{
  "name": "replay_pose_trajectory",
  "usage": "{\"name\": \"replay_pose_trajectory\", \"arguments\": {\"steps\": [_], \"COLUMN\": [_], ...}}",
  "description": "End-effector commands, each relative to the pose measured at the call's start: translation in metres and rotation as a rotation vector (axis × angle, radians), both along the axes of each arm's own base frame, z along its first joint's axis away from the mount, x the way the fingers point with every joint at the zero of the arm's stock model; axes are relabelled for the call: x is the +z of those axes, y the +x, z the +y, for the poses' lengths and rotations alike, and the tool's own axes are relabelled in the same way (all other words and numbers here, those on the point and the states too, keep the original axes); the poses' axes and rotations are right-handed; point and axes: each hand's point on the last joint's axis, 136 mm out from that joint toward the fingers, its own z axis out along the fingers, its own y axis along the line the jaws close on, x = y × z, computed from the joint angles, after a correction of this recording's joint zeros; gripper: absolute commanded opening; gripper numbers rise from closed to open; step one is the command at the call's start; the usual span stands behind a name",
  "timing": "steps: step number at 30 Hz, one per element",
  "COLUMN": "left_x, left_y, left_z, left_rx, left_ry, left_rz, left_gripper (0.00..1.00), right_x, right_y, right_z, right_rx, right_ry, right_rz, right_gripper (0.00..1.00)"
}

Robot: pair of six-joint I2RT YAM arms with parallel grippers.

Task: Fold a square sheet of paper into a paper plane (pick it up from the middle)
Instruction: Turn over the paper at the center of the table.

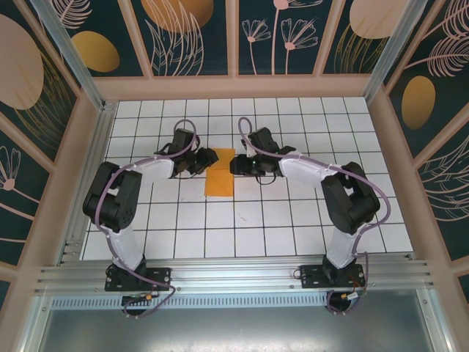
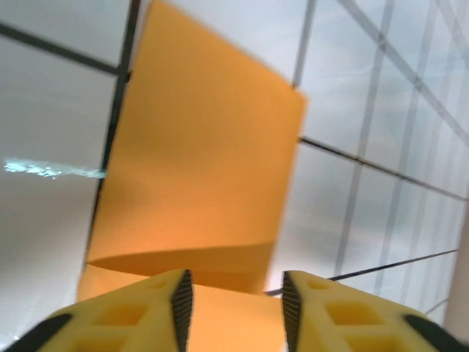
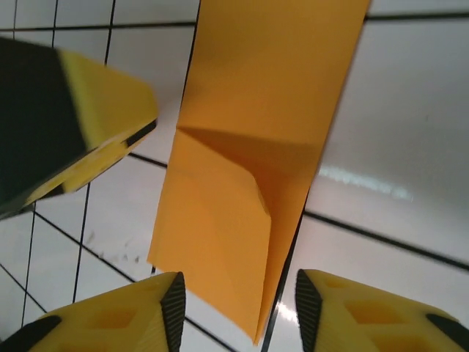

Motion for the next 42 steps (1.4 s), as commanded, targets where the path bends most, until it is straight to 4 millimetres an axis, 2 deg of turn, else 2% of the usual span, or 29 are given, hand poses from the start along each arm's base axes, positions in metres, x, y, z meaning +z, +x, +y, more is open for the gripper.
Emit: {"name": "replay_pose_trajectory", "arguments": {"steps": [1,2,6,12,19,22,25,29,33,36,42], "left_x": [0.012,0.005,0.001,-0.006,-0.008,-0.009,-0.010,-0.011,-0.009,-0.001,0.019], "left_y": [-0.006,-0.014,-0.029,-0.036,-0.037,-0.038,-0.039,-0.043,-0.049,-0.056,-0.066], "left_z": [0.014,0.019,0.028,0.030,0.031,0.031,0.031,0.031,0.025,0.016,0.011], "left_rx": [0.048,0.056,0.073,0.071,0.076,0.076,0.078,0.077,0.050,0.017,0.013], "left_ry": [-0.008,0.001,-0.005,-0.008,-0.003,-0.002,-0.006,-0.023,-0.077,-0.161,-0.251], "left_rz": [-0.025,-0.006,0.005,0.025,0.027,0.030,0.033,0.028,0.008,-0.016,-0.077], "left_gripper": [0.45,0.47,0.50,0.51,0.52,0.53,0.54,0.55,0.60,0.64,0.75], "right_x": [0.002,0.001,-0.013,-0.027,-0.047,-0.049,-0.051,-0.044,-0.021,-0.007,0.017], "right_y": [0.030,0.030,0.026,0.016,0.014,0.015,0.014,0.010,0.025,0.031,0.042], "right_z": [0.010,0.015,0.023,0.027,0.028,0.030,0.034,0.043,0.037,0.037,0.039], "right_rx": [-0.019,0.012,0.114,0.228,0.265,0.268,0.277,0.276,0.216,0.178,0.106], "right_ry": [0.040,0.048,0.043,0.076,0.071,0.081,0.107,0.190,0.349,0.434,0.532], "right_rz": [-0.042,-0.039,-0.010,0.028,0.070,0.077,0.088,0.108,0.131,0.163,0.202], "right_gripper": [0.51,0.51,0.53,0.53,0.39,0.35,0.25,0.05,0.02,0.01,0.01]}}
